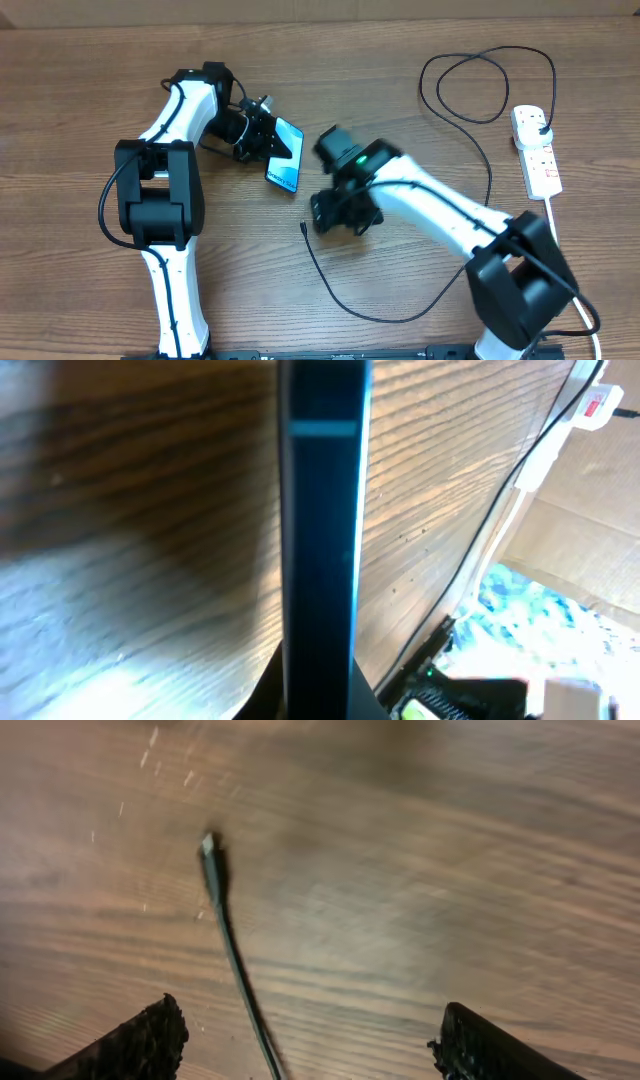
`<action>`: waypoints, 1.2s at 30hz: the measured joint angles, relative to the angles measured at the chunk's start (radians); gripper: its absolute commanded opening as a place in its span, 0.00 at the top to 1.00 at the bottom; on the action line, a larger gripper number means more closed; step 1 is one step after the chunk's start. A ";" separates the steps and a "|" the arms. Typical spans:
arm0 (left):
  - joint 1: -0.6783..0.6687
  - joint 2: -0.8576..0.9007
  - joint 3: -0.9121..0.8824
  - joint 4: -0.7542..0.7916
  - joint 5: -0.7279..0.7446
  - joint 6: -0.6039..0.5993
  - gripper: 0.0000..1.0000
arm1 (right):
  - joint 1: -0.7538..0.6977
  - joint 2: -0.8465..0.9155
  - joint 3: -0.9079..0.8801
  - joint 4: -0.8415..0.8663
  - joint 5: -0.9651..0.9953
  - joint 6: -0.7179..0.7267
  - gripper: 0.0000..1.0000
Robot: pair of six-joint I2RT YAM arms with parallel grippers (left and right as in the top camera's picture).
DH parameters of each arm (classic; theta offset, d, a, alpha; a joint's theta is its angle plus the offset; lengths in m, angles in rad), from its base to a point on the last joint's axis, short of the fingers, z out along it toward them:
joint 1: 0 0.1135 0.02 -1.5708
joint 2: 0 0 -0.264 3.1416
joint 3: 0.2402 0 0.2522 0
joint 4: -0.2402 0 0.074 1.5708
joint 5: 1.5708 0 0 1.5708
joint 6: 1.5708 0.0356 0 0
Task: Plug charger to phone and switch on socket
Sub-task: 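Release the phone from the right gripper, keep it in left gripper, then lower the right gripper over the black USB-C cable plug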
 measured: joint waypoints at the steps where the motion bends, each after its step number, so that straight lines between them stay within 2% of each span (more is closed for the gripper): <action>1: 0.002 0.000 0.000 -0.006 0.000 0.002 0.96 | 0.025 0.000 0.000 -0.005 0.014 0.000 0.19; 5: 0.003 0.000 0.000 -0.022 0.000 0.010 0.96 | 0.099 0.000 0.000 -0.045 0.067 -0.001 0.07; 9: 0.003 0.000 0.000 -0.048 -0.007 0.026 0.96 | 0.113 0.000 0.000 -0.076 0.111 -0.005 0.05; 11: 0.003 0.000 0.000 -0.062 -0.026 0.030 0.96 | 0.113 0.000 0.000 -0.080 0.125 -0.004 0.00; 29: -0.002 0.000 0.000 -0.067 -0.073 0.100 0.96 | 0.114 0.000 -0.003 0.000 0.077 -0.005 0.01; 36: -0.020 0.000 0.000 -0.067 -0.084 0.116 0.96 | 0.113 0.000 -0.062 0.067 0.074 -0.007 0.01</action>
